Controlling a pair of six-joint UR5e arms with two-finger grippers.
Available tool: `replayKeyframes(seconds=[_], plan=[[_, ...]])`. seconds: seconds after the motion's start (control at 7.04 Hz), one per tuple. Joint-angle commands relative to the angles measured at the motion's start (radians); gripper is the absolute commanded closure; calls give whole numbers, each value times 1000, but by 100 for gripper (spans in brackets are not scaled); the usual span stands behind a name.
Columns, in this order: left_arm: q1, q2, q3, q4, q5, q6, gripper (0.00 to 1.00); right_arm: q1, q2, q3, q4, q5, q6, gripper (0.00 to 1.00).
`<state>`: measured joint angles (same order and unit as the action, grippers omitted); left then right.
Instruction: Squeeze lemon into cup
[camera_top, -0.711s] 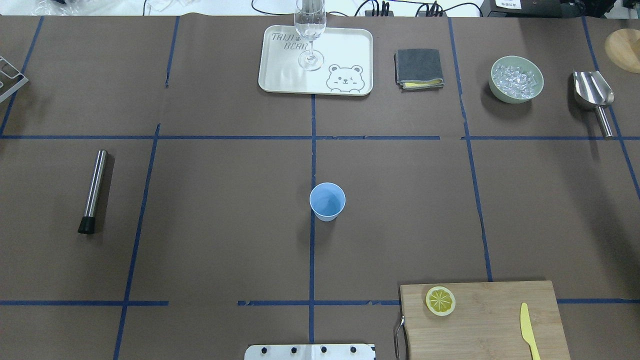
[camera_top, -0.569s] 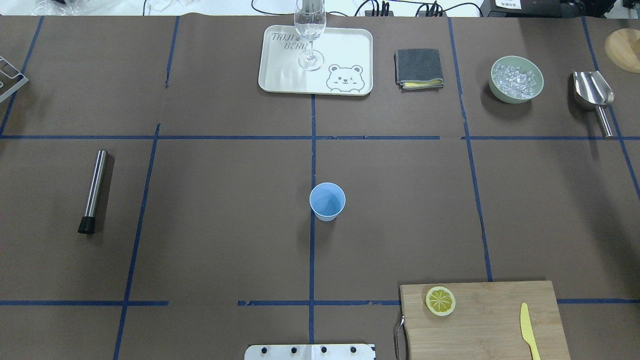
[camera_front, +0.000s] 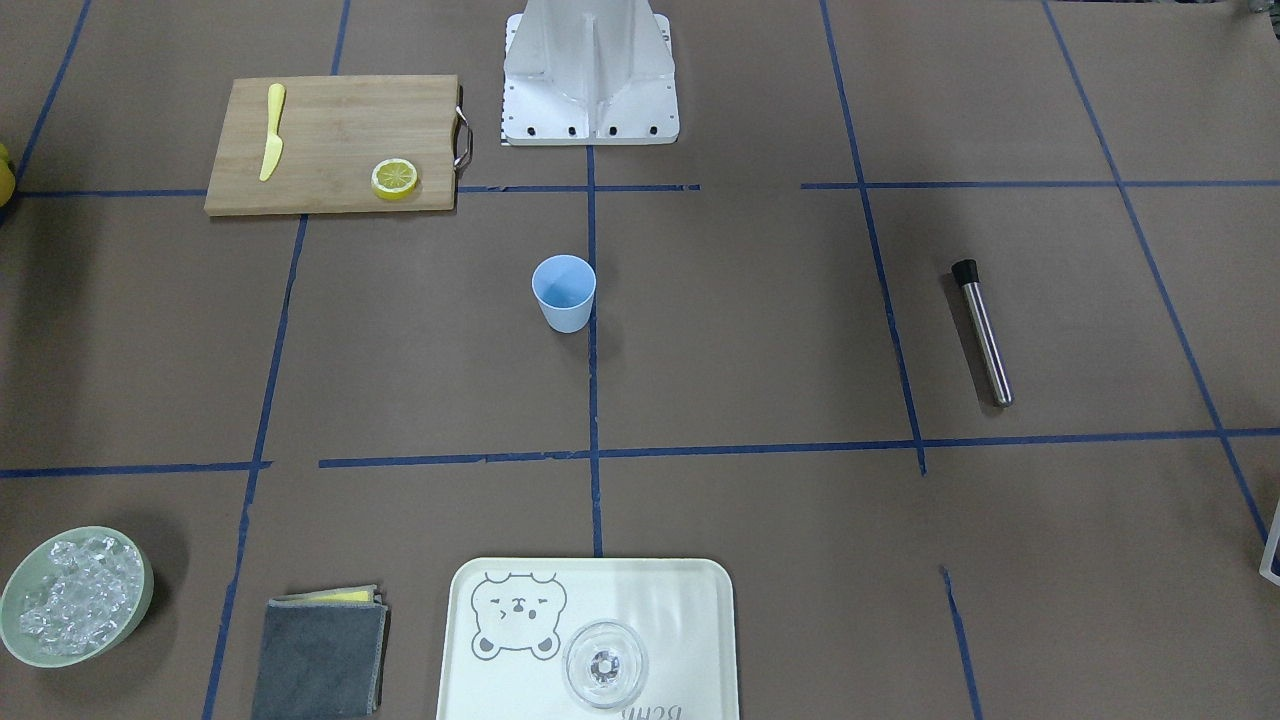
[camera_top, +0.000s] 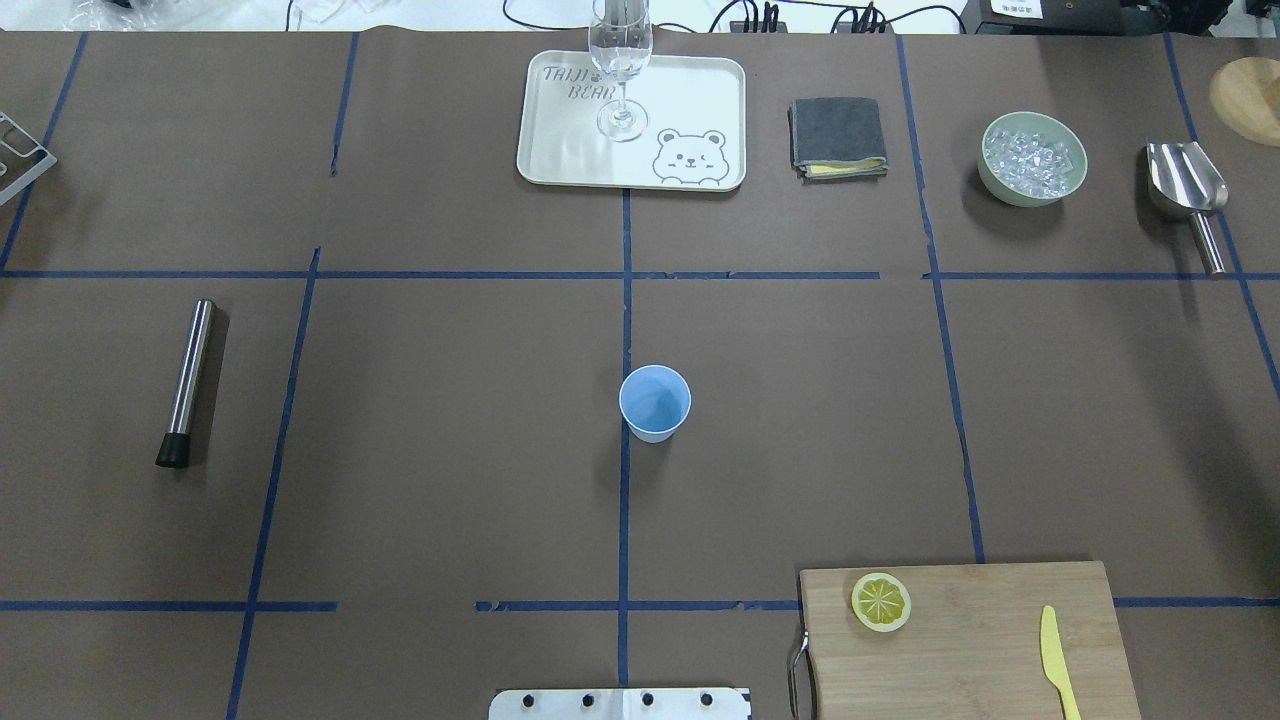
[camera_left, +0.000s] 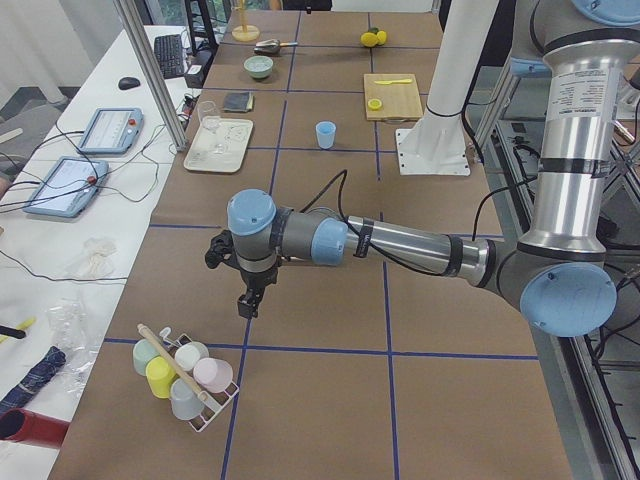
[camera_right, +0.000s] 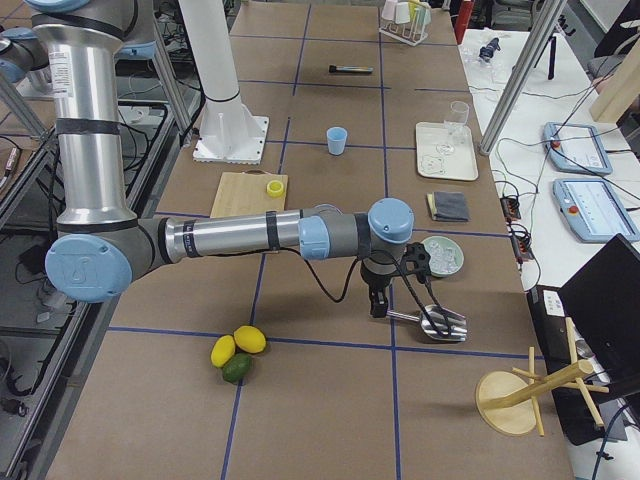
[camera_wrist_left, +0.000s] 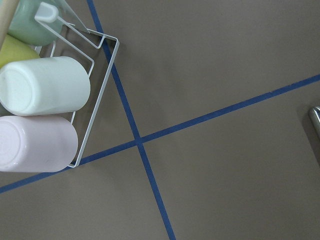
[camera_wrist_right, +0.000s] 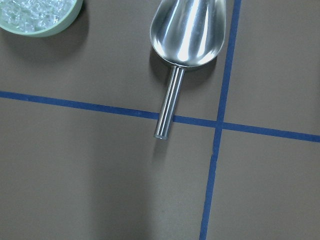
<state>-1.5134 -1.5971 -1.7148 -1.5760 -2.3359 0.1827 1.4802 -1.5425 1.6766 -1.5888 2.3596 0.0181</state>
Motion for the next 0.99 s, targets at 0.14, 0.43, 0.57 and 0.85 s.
replayKeyframes(seconds=[0.14,0.43,0.57,0.85], plan=[[33,16,-20,-65,-11,-46,0,0,-4,20,4,0,5,0],[201,12,-49,-123,-28,-249,0,-6,-31,23,83,4,-1,0],[284,6,-52,-219,-26,-442,0,-11,-63,25,160,12,9,0],[418,2,-30,-305,-19,-656,0,-26,-70,15,184,13,14,0]])
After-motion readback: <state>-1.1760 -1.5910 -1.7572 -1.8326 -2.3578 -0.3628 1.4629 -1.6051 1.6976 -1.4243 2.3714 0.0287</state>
